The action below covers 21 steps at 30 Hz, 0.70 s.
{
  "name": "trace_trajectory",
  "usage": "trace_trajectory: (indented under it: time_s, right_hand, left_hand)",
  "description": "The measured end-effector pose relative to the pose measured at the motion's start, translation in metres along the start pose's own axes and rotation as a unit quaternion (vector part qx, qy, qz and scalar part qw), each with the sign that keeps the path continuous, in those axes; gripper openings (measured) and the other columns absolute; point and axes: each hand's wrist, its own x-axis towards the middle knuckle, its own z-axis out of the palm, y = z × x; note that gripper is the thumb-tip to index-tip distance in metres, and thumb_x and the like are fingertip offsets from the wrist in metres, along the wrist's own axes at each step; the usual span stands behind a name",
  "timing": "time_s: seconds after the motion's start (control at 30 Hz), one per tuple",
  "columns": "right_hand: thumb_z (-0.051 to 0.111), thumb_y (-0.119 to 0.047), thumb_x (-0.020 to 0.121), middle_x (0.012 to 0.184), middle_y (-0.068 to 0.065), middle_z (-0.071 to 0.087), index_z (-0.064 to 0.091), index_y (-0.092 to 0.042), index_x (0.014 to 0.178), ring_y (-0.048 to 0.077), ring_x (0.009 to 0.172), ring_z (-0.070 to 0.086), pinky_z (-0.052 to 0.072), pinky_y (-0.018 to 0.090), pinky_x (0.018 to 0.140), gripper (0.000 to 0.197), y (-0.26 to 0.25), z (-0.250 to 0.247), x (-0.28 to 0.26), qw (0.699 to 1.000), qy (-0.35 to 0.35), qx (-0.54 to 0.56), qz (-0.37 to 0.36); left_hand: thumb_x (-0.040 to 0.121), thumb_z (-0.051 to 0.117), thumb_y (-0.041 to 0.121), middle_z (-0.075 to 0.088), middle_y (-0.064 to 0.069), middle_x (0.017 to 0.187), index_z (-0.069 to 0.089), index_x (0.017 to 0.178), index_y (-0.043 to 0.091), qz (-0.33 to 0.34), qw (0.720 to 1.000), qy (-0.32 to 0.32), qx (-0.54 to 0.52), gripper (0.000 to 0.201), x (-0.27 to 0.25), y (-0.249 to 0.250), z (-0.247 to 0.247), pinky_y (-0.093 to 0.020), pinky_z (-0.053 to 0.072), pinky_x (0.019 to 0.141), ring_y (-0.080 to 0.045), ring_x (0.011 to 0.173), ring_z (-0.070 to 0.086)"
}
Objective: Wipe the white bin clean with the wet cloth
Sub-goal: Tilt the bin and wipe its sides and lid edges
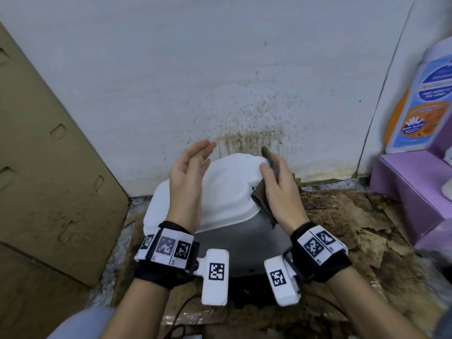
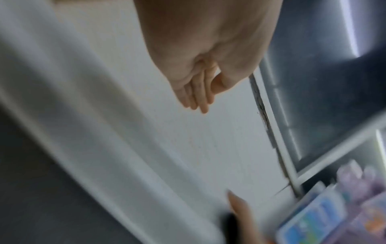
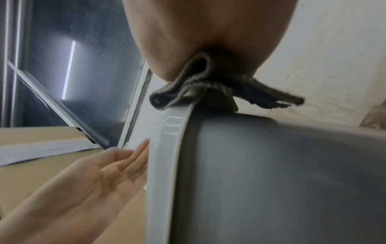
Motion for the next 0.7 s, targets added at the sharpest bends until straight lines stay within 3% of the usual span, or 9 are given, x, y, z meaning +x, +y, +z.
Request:
trace_trajectory:
  time_s: [0.13, 0.23, 0.3, 0.33, 0.4, 0.5, 0.57, 0.63, 0.7]
  right_hand:
    - [0.042, -0.057, 0.098, 0.147, -0.007, 0.046, 0.041, -0.040, 0.148, 0.011, 0.138, 0.040, 0.036, 0.046, 0.115, 0.053, 0.010, -0.020, 0.003, 0.998, 0.007, -0.059, 0.006]
    - [0.042, -0.060, 0.095, 0.143, -0.004, 0.048, 0.042, -0.039, 0.148, 0.015, 0.135, 0.042, 0.038, 0.043, 0.113, 0.057, 0.015, -0.035, 0.003, 0.997, 0.007, -0.078, 0.018]
    - [0.043, -0.053, 0.100, 0.145, -0.007, 0.048, 0.042, -0.034, 0.149, 0.013, 0.136, 0.042, 0.037, 0.041, 0.114, 0.052, 0.015, -0.045, 0.002, 0.997, 0.007, -0.079, 0.027]
    - [0.043, -0.048, 0.103, 0.148, -0.009, 0.047, 0.041, -0.030, 0.150, 0.010, 0.137, 0.042, 0.036, 0.039, 0.114, 0.050, 0.015, -0.051, 0.001, 0.997, 0.009, -0.075, 0.035]
    - [0.041, -0.045, 0.105, 0.151, -0.012, 0.044, 0.039, -0.024, 0.151, 0.007, 0.139, 0.040, 0.034, 0.035, 0.115, 0.051, 0.017, -0.063, 0.000, 0.996, 0.012, -0.071, 0.055]
    - [0.045, -0.048, 0.103, 0.153, -0.012, 0.043, 0.036, -0.024, 0.153, 0.008, 0.140, 0.040, 0.034, 0.030, 0.108, 0.056, 0.025, -0.078, -0.002, 0.994, 0.011, -0.075, 0.079]
    - [0.050, -0.049, 0.101, 0.150, -0.012, 0.046, 0.037, -0.026, 0.152, 0.009, 0.136, 0.044, 0.036, 0.030, 0.103, 0.058, 0.030, -0.086, -0.002, 0.992, 0.012, -0.083, 0.092]
    - [0.054, -0.046, 0.099, 0.148, -0.011, 0.048, 0.037, -0.026, 0.152, 0.011, 0.133, 0.047, 0.039, 0.029, 0.099, 0.059, 0.034, -0.092, -0.001, 0.990, 0.007, -0.083, 0.110]
    - [0.058, -0.044, 0.098, 0.146, -0.010, 0.049, 0.037, -0.024, 0.152, 0.012, 0.132, 0.049, 0.042, 0.025, 0.092, 0.062, 0.036, -0.097, -0.001, 0.990, 0.006, -0.073, 0.119]
  left_hand:
    - [0.105, 0.046, 0.011, 0.070, 0.006, 0.122, 0.066, 0.123, 0.018, 0.008, 0.976, 0.035, 0.216, 0.028, 0.004, -0.006, -0.034, -0.034, 0.047, 0.110, -0.009, 0.119, 0.062]
    - [0.105, 0.048, 0.023, 0.059, -0.006, 0.135, 0.060, 0.131, 0.016, -0.005, 0.901, 0.054, 0.431, 0.030, 0.002, -0.021, -0.056, -0.041, 0.038, 0.112, -0.024, 0.131, 0.048]
    - [0.105, 0.045, 0.034, 0.047, -0.017, 0.145, 0.054, 0.138, 0.014, -0.079, 0.850, 0.057, 0.517, 0.040, 0.000, -0.029, -0.066, -0.047, 0.029, 0.114, -0.034, 0.140, 0.034]
    - [0.105, 0.042, 0.039, 0.042, -0.020, 0.148, 0.052, 0.140, 0.014, -0.127, 0.842, 0.059, 0.521, 0.044, 0.000, -0.034, -0.071, -0.050, 0.027, 0.115, -0.036, 0.141, 0.030]
    - [0.104, 0.038, 0.045, 0.042, -0.021, 0.147, 0.051, 0.139, 0.017, -0.190, 0.852, 0.047, 0.485, 0.046, 0.000, -0.043, -0.080, -0.053, 0.032, 0.114, -0.040, 0.140, 0.032]
    - [0.102, 0.039, 0.054, 0.052, -0.018, 0.142, 0.050, 0.139, 0.018, -0.194, 0.865, -0.006, 0.463, 0.052, -0.001, -0.056, -0.087, -0.052, 0.039, 0.109, -0.038, 0.135, 0.044]
    - [0.096, 0.038, 0.068, 0.045, -0.017, 0.153, 0.037, 0.153, 0.020, -0.214, 0.862, -0.040, 0.458, 0.074, -0.002, -0.060, -0.086, -0.053, 0.038, 0.112, -0.037, 0.142, 0.040]
    - [0.094, 0.039, 0.076, 0.034, -0.017, 0.162, 0.014, 0.163, 0.019, -0.238, 0.865, -0.048, 0.439, 0.093, -0.004, -0.063, -0.083, -0.049, 0.040, 0.111, -0.037, 0.148, 0.035]
    - [0.092, 0.042, 0.079, 0.037, -0.018, 0.161, 0.004, 0.163, 0.021, -0.247, 0.876, -0.047, 0.412, 0.099, -0.006, -0.066, -0.078, -0.049, 0.046, 0.107, -0.039, 0.141, 0.043]
